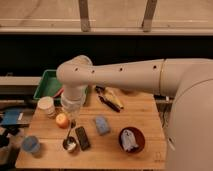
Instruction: Place fork in metal cup
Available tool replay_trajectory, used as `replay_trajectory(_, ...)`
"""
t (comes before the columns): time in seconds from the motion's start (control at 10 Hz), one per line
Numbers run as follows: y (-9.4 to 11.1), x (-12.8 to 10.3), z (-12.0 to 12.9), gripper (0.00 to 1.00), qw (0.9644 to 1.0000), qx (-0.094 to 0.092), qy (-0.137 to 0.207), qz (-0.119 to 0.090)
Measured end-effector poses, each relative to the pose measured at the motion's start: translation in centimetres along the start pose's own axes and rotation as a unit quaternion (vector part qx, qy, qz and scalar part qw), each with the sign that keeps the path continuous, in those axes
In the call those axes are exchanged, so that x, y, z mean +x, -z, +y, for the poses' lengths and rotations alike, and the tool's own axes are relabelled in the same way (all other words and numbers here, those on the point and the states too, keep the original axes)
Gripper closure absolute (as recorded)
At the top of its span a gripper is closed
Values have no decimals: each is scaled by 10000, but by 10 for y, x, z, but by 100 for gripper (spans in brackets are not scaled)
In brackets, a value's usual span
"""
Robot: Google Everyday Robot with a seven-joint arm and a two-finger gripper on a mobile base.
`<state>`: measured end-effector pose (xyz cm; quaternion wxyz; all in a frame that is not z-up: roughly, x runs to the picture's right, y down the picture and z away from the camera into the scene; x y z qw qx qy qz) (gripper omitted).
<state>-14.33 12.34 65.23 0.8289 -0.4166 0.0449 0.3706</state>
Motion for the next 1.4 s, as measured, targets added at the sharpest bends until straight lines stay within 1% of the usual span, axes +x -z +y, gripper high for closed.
replay_trajectory(0.1,-3,1,-2,100,10000,-63,-40,-10)
replay_trajectory(0.4,-9,4,-6,100,9998,-170,-125,-37)
replay_trajectory(0.6,-13,4,-8,100,9996,-233,-137,-67)
replay_trajectory(0.9,-21,4,-12,100,9991,-381,-153,-80)
replay_trajectory(1.3,-36,5,-16,100,9977,-647,-199,-86)
replay_trajectory(1.4,-41,4,-17,100,9970,-742,-207,-87)
